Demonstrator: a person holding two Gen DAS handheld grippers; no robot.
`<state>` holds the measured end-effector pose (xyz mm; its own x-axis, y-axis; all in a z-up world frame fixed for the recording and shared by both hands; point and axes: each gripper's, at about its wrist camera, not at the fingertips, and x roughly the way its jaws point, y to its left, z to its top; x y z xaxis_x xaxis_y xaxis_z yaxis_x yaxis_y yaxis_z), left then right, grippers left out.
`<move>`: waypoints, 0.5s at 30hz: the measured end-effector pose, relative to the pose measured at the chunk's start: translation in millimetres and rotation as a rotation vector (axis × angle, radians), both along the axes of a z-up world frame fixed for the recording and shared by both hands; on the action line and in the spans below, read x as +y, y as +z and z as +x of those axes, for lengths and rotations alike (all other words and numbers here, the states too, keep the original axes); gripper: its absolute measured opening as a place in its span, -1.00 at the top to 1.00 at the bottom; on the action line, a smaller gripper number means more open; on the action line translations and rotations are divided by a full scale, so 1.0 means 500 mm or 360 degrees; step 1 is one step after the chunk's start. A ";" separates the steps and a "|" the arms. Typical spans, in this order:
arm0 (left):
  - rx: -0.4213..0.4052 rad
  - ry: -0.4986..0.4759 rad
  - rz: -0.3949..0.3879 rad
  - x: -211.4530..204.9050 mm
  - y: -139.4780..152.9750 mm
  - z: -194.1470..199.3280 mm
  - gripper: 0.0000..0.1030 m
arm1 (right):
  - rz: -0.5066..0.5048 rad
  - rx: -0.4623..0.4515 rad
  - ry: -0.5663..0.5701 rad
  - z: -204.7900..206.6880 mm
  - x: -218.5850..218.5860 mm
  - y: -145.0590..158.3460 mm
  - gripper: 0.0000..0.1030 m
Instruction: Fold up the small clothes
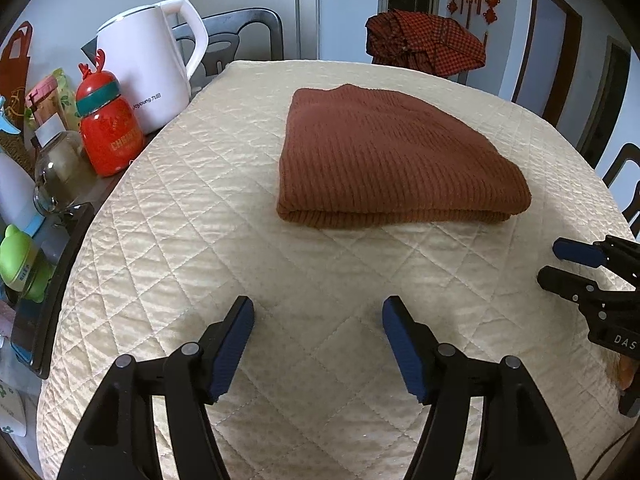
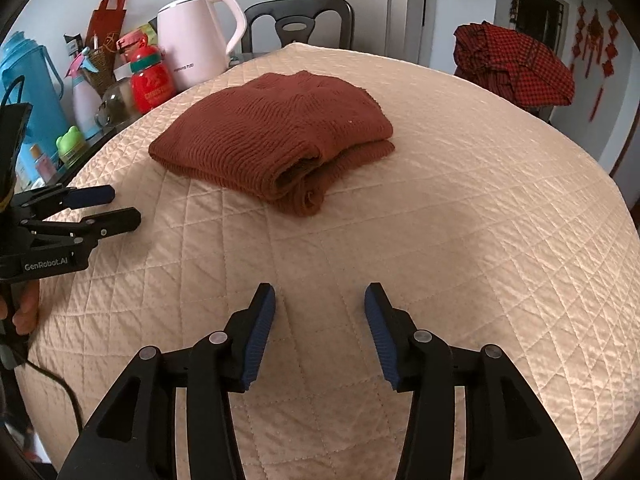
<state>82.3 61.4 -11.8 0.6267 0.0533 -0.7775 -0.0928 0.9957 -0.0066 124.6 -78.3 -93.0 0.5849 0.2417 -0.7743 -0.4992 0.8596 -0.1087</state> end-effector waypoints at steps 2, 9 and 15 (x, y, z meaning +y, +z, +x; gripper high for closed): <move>0.0005 -0.0009 0.0007 -0.002 0.000 0.002 -0.40 | 0.0007 0.0004 0.0000 0.001 0.000 0.000 0.06; 0.0010 -0.0010 0.0006 0.001 -0.002 0.008 -0.45 | -0.0002 0.0001 0.0002 -0.002 0.004 -0.001 0.03; 0.0013 -0.0016 0.0008 -0.001 -0.004 0.008 -0.50 | 0.0000 0.0003 0.0003 -0.001 0.003 -0.001 0.03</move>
<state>86.3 60.7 -13.5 0.6208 0.0510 -0.7823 -0.0830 0.9966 -0.0009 123.9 -76.6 -93.7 0.5833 0.2428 -0.7751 -0.5008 0.8588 -0.1078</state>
